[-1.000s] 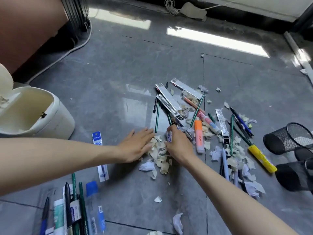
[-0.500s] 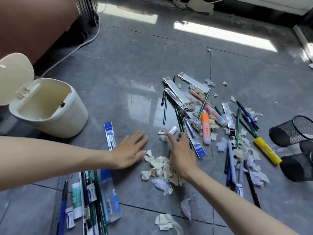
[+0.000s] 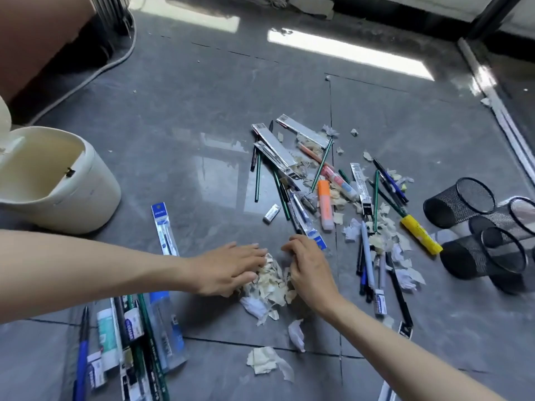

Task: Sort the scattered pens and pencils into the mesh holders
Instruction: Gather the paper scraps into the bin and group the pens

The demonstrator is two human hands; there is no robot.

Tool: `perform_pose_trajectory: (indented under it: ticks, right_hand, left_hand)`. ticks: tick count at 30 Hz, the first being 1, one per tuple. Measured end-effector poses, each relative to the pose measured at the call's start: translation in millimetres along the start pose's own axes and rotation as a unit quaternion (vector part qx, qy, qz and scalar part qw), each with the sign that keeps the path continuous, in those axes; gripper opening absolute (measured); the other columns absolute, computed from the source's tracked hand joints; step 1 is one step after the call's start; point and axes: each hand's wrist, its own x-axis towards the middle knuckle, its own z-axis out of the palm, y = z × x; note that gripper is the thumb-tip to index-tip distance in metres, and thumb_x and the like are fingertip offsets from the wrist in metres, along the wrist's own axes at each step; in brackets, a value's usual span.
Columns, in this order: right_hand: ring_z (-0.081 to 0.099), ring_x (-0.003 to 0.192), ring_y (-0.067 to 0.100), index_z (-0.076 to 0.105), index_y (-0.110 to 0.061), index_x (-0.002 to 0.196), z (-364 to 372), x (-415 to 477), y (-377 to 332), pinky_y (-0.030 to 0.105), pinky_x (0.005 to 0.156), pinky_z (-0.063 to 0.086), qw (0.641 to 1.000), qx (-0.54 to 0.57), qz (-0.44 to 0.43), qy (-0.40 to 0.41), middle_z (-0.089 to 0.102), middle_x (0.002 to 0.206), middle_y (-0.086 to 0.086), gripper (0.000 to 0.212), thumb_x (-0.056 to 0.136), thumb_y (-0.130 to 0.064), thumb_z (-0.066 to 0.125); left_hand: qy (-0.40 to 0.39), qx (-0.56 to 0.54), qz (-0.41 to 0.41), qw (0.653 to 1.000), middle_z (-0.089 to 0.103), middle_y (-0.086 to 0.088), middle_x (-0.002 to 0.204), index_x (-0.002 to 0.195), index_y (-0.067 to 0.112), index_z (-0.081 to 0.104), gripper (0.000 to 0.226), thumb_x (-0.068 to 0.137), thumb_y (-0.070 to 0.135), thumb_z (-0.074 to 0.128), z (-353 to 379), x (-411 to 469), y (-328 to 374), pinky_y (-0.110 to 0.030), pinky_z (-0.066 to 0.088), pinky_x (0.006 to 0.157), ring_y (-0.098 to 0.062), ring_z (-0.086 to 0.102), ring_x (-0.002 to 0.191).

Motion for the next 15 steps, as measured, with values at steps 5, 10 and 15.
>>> perform_pose_trajectory:
  ticks: [5,10,15]
  right_hand:
    - [0.036,0.134,0.018,0.052,-0.008,0.130,3,-5,-3,0.019,0.109,0.020,0.999,0.028,-0.011,-0.032,0.043,0.143,0.006,0.034,0.097,-0.010,0.043]
    - [0.030,0.138,0.017,0.048,-0.012,0.135,23,-3,-24,0.013,0.109,0.013,0.994,0.043,-0.045,-0.087,0.036,0.148,0.006,0.037,0.100,-0.017,0.041]
    - [0.037,0.134,0.028,0.047,-0.007,0.136,22,-3,-35,0.032,0.112,0.025,0.984,-0.025,-0.144,-0.103,0.037,0.148,0.014,0.039,0.098,-0.016,0.046]
  left_hand:
    - [0.142,-0.014,-0.191,0.971,-0.016,0.012,0.154,0.151,0.026,0.004,0.057,0.100,0.043,0.025,15,-27,0,-0.032,-0.012,0.113,-0.008,-0.015,0.144]
    - [0.059,-0.146,-0.246,0.956,-0.021,-0.003,0.156,0.151,0.017,-0.006,0.064,0.101,0.040,0.027,29,-35,31,-0.028,-0.010,0.113,-0.016,-0.021,0.143]
    - [0.099,-0.137,-0.163,0.972,-0.019,0.002,0.157,0.150,0.015,-0.005,0.064,0.101,0.024,0.034,33,-54,51,-0.019,-0.007,0.112,-0.011,-0.013,0.144]
